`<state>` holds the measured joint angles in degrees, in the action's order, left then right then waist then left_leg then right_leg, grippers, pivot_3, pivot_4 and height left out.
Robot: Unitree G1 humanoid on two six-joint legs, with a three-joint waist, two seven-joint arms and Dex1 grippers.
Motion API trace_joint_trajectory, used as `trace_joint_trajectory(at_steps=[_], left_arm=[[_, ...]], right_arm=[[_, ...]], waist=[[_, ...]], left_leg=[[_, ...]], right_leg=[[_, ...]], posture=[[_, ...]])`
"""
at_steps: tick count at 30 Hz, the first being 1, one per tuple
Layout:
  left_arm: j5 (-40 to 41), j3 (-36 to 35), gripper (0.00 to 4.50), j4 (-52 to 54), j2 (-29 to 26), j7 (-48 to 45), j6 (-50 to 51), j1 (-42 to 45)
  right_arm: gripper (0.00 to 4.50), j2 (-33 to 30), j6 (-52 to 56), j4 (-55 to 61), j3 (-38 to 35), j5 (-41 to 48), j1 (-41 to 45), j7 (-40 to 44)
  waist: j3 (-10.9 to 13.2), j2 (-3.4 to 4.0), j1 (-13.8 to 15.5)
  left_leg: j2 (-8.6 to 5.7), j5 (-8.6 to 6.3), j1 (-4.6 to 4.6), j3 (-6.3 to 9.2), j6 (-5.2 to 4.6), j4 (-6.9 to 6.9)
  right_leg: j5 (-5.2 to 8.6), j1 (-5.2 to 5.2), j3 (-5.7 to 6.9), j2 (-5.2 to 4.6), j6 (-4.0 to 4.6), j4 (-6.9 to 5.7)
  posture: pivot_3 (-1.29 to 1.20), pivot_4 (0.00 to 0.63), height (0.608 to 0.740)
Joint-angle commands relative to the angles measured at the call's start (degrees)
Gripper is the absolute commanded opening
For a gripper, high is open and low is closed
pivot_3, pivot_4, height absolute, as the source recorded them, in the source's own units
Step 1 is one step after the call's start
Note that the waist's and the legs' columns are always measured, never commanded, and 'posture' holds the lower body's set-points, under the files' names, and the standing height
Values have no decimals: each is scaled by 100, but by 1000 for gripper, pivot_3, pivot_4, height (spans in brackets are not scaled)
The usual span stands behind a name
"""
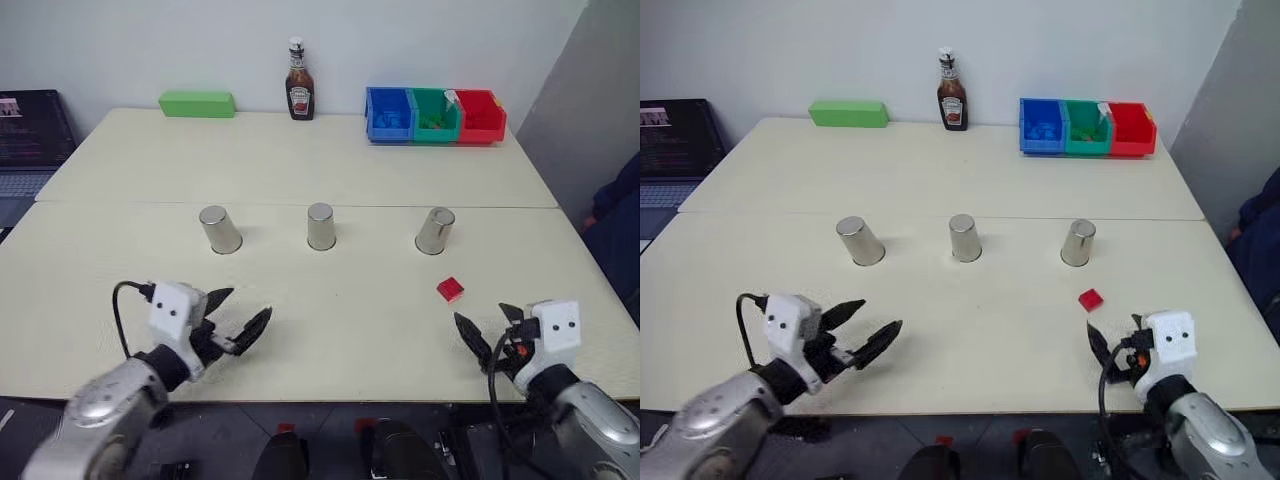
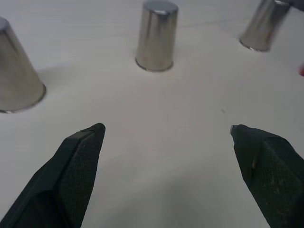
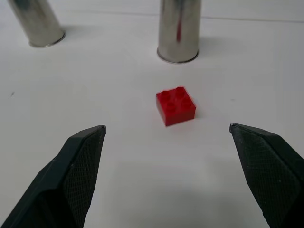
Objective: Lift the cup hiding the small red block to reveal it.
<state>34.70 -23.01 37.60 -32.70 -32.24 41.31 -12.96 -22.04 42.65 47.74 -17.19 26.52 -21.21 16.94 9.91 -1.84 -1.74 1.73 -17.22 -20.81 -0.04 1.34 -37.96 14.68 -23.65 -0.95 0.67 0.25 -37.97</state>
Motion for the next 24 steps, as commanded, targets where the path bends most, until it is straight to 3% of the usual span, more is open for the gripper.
trace_joint_trajectory(at_steps=[1,24], left_arm=[[317,-117,4500,-112,-131,-123,37,185],[109,321,4500,-345,-56,-123,-467,267]], right_arm=[[4437,-102,-232,-67,-134,129,143,182],[4437,-4,-49,-30,168,73,571,-230]], waist=[[0,-1,3],[0,-1,8]], left_leg=[[-1,0,1,2,0,-2],[0,0,-2,-2,0,1]], right_leg=[[0,3,1,0,0,0],[-3,1,-6,-3,-4,1]], posture=[[0,150,740],[0,150,740]])
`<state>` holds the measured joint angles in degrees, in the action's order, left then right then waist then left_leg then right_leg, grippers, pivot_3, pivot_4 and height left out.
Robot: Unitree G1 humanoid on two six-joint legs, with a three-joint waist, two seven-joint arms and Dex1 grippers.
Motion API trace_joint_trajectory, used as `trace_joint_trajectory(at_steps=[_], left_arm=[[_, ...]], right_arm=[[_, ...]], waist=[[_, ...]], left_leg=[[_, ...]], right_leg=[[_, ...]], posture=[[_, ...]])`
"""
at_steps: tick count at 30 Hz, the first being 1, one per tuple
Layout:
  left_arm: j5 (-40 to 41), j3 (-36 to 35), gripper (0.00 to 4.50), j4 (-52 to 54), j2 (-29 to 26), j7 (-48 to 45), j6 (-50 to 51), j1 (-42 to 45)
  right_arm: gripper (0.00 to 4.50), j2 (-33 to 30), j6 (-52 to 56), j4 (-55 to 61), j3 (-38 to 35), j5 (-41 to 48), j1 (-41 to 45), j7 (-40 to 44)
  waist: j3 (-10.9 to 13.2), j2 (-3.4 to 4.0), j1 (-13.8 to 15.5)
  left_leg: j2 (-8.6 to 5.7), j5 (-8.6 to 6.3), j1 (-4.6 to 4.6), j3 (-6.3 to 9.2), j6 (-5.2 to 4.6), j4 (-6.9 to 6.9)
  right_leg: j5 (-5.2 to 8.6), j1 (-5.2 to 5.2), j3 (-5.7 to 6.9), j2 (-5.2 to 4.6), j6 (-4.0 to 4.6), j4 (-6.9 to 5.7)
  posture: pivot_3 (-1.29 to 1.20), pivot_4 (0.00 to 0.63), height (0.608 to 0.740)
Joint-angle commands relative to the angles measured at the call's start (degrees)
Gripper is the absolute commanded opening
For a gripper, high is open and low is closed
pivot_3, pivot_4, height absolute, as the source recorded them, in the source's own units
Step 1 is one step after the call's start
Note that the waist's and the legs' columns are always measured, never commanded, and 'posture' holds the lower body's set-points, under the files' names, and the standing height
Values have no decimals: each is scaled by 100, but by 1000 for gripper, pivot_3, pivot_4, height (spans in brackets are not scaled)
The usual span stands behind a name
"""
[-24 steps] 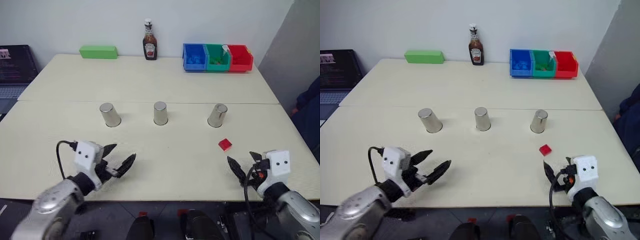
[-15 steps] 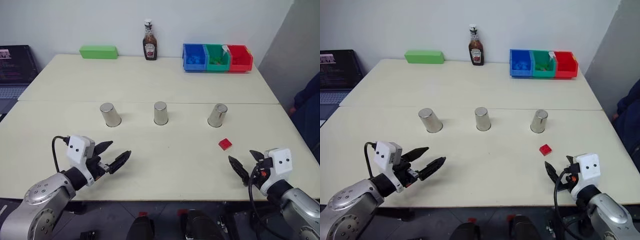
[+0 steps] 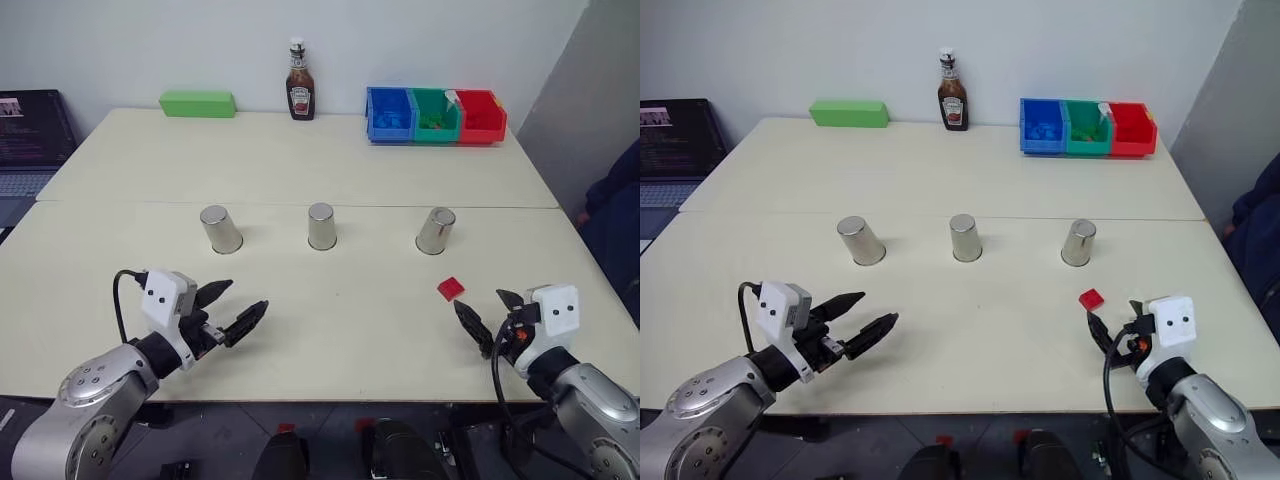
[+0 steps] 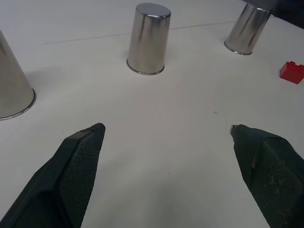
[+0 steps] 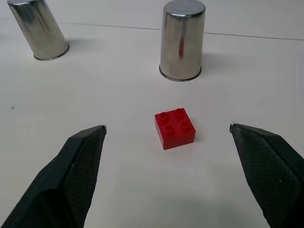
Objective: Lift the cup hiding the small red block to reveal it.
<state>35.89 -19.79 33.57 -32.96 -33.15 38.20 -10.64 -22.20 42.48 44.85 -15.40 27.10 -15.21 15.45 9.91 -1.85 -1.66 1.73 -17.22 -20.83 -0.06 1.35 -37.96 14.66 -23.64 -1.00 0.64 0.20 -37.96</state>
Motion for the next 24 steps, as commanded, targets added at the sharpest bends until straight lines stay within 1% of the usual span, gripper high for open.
trace_joint_trajectory(at_steps=[1,11,24], left_arm=[[-5,5,4500,51,-31,-40,-169,30],[-29,68,4500,-70,-41,-79,-300,32],[33,79,4500,-89,-61,-119,-363,-20]], right_arm=[[4437,13,-30,261,-6,16,-21,-95],[4437,-26,-38,215,42,19,86,-192],[4437,-6,-134,158,31,-45,28,-206]], waist=[[0,0,0],[0,0,-1],[0,0,0]], left_leg=[[0,0,0,0,0,0],[0,0,0,-1,0,-1],[1,0,0,-1,0,0]], right_leg=[[0,0,0,0,0,0],[0,0,0,0,0,-1],[0,0,0,-1,0,0]], posture=[[0,150,740],[0,150,740],[0,150,740]])
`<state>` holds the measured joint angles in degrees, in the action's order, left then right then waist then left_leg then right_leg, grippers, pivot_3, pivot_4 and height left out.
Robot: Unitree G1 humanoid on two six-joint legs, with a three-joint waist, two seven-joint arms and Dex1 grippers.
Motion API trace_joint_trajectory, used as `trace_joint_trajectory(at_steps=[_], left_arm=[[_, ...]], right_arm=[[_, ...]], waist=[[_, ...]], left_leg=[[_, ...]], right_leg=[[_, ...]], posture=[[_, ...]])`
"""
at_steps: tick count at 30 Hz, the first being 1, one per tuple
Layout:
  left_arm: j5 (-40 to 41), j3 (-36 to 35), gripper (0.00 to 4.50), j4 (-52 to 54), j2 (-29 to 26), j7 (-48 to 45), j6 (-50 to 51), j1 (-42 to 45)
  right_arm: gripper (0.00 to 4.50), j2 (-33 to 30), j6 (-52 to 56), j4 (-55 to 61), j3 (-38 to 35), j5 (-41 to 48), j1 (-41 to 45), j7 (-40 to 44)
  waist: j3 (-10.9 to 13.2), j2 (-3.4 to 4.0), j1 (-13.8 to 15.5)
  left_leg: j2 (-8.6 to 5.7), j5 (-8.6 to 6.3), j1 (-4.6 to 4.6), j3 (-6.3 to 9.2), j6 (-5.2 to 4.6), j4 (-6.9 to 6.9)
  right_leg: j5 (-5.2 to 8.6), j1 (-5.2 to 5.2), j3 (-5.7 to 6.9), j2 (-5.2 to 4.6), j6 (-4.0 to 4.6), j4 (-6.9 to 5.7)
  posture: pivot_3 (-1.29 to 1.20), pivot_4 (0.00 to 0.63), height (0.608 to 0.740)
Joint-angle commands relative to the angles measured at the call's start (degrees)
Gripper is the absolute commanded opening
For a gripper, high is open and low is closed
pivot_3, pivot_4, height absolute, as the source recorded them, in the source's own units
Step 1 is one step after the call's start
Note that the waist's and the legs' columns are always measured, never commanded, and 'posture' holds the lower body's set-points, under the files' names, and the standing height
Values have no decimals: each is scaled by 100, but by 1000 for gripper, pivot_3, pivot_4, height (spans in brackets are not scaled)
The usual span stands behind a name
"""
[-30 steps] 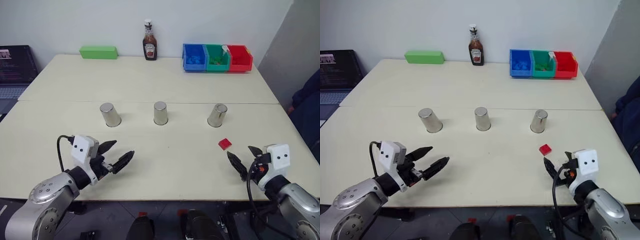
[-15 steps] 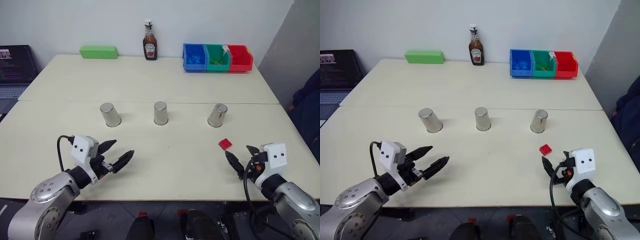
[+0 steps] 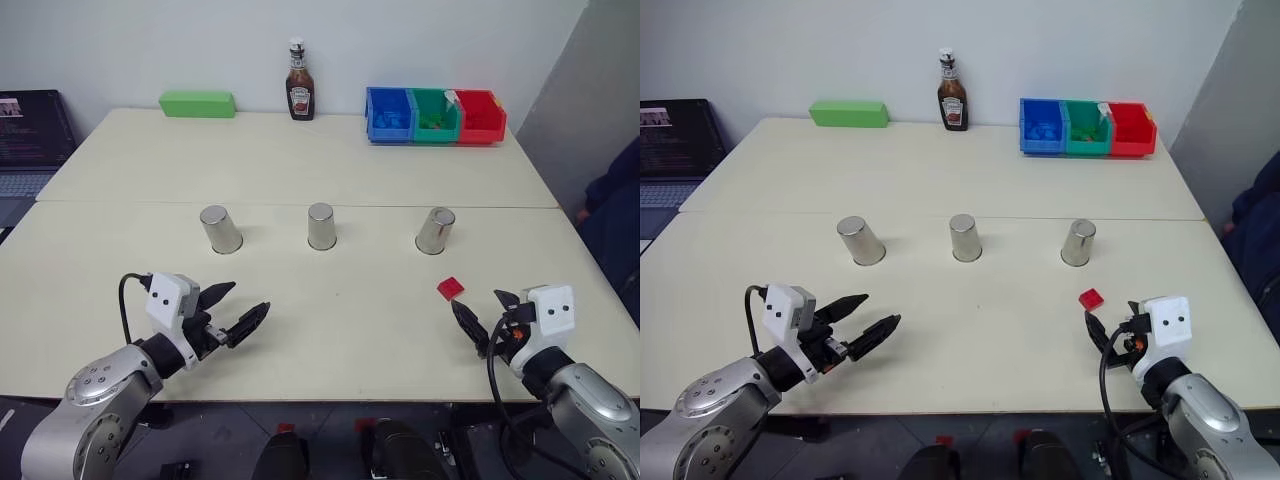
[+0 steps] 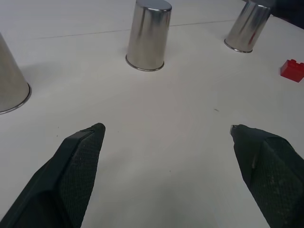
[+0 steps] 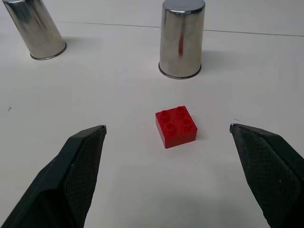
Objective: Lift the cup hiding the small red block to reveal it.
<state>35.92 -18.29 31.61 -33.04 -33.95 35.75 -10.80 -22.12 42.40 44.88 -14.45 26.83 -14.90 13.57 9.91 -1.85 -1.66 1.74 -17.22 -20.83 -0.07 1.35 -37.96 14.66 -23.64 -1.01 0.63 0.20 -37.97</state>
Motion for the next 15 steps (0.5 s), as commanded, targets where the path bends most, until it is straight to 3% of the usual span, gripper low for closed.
trace_joint_trajectory(at_steps=[1,15], left_arm=[[22,-71,4500,99,-52,-45,-126,-8],[6,-36,4500,21,-82,-82,-133,61]], right_arm=[[4437,-5,-129,158,-59,-23,-12,-20],[4437,41,-76,176,-15,-56,67,-83]], waist=[[0,0,0],[0,0,0]], left_leg=[[0,0,0,0,0,0],[0,0,0,1,0,1]], right_leg=[[0,0,0,0,0,0],[0,0,0,0,0,0]], posture=[[0,150,740],[0,150,740]])
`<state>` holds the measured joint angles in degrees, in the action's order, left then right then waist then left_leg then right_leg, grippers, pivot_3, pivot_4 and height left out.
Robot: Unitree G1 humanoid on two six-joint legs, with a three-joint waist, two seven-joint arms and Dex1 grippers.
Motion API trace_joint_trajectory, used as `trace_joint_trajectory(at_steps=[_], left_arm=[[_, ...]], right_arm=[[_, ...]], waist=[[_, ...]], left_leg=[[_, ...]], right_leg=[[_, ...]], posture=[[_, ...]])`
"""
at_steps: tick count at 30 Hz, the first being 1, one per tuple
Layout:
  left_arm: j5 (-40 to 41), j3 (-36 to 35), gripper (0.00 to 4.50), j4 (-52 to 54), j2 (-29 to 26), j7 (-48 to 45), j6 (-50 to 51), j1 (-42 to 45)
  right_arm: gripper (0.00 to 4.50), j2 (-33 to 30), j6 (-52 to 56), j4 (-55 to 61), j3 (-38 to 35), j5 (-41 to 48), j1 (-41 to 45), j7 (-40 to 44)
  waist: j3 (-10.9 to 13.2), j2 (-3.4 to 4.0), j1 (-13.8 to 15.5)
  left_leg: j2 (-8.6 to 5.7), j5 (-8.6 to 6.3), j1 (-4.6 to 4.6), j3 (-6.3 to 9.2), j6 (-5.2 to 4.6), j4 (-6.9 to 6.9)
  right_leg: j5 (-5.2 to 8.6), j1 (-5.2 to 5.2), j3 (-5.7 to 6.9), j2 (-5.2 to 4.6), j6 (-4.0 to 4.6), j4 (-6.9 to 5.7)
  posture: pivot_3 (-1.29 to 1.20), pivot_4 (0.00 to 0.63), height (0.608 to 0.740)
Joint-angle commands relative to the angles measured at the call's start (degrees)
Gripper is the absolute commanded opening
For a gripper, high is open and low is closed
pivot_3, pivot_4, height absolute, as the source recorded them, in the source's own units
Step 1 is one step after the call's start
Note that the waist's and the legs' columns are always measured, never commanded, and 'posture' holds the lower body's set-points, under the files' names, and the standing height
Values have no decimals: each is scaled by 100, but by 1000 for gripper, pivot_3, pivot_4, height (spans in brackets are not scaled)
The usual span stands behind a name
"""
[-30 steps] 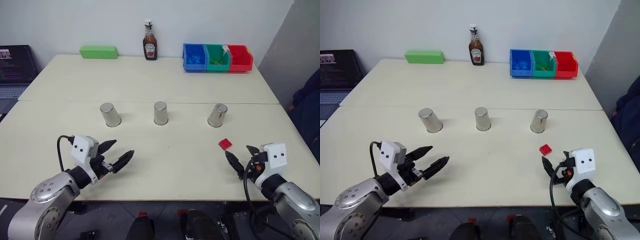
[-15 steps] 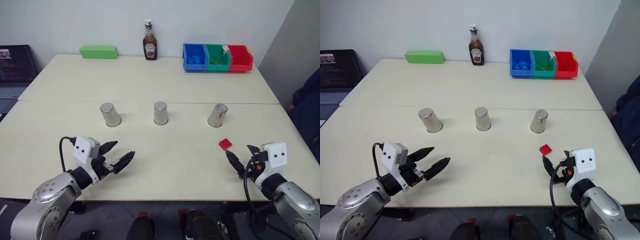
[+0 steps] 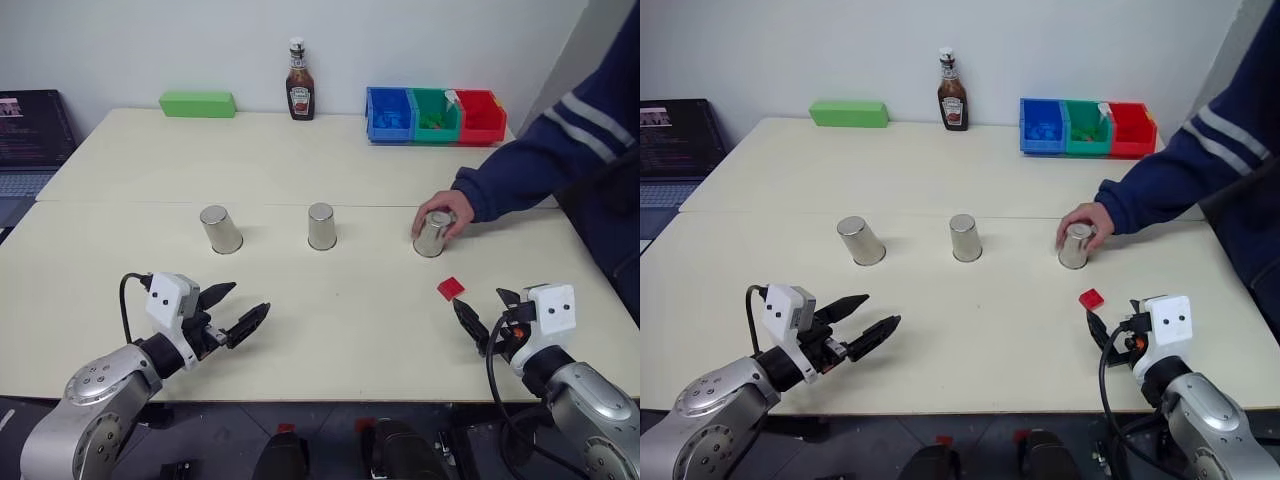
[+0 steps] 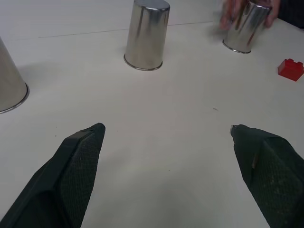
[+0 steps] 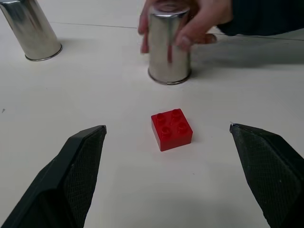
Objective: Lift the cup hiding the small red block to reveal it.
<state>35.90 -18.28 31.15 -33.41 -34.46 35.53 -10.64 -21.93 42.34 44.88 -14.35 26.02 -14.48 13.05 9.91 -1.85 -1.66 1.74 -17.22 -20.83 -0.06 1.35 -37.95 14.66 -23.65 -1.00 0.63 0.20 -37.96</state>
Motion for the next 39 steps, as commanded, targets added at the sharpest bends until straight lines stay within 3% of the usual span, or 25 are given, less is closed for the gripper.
trace_joint_trajectory(at_steps=[1,39], left_arm=[[11,-39,4500,72,-46,-33,-111,37],[-27,18,4500,-2,-125,-95,-131,140]], right_arm=[[4437,26,-70,191,-20,25,8,-35],[4437,51,-129,169,78,6,-48,-48]], waist=[[0,0,0],[0,0,0]], left_leg=[[0,0,0,0,0,0],[0,0,0,0,0,0]], right_leg=[[0,0,0,0,0,0],[0,-1,0,0,0,0]], posture=[[0,150,740],[0,150,740]])
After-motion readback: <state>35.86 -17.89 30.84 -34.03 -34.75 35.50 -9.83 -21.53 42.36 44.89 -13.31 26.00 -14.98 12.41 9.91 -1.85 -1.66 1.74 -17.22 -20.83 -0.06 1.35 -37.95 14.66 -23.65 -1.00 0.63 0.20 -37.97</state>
